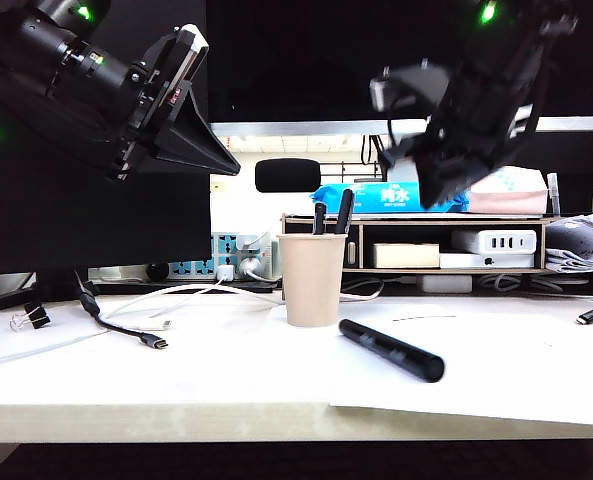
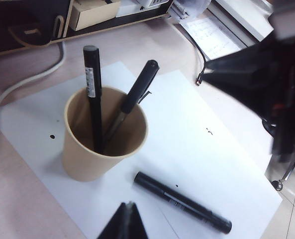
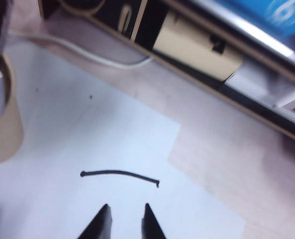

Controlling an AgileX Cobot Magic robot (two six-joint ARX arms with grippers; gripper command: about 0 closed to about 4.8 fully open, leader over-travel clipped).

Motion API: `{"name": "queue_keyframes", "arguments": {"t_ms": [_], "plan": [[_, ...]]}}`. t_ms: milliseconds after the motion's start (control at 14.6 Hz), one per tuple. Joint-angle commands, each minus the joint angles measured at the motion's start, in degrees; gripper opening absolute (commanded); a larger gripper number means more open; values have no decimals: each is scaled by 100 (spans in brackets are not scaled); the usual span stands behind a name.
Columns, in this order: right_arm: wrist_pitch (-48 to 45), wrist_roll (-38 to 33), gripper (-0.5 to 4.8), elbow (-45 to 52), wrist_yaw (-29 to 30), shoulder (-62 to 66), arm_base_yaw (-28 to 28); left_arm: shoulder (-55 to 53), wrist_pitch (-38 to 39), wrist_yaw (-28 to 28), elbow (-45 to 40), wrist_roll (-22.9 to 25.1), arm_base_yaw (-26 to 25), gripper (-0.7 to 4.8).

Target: Pick up the marker from the paper cup and put it on the table.

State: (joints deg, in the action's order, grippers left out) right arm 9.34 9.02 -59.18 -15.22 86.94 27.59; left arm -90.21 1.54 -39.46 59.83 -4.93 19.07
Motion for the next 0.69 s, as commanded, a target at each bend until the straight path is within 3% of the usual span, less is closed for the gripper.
{"name": "queue_keyframes", "arguments": {"t_ms": [69, 206, 343, 480, 548, 685], "plan": [[-101, -120, 90, -44, -26, -297, 0, 13, -26, -44, 9, 0, 7, -5], [-59, -157, 89, -44, 2, -439, 0, 15, -26, -22, 9, 0, 7, -5], [114, -337, 56, -44, 146, -588, 0, 39, 20, -22, 9, 0, 7, -5], [267, -603, 35, -42, 557, -734, 0, 168, 177, 240, 7, 72, 7, -5], [315, -612, -7, -39, 820, -813, 0, 284, 280, 424, 4, 210, 7, -5], [516, -931, -7, -37, 1425, -1043, 0, 634, 330, 507, -31, 216, 7, -5]]}}
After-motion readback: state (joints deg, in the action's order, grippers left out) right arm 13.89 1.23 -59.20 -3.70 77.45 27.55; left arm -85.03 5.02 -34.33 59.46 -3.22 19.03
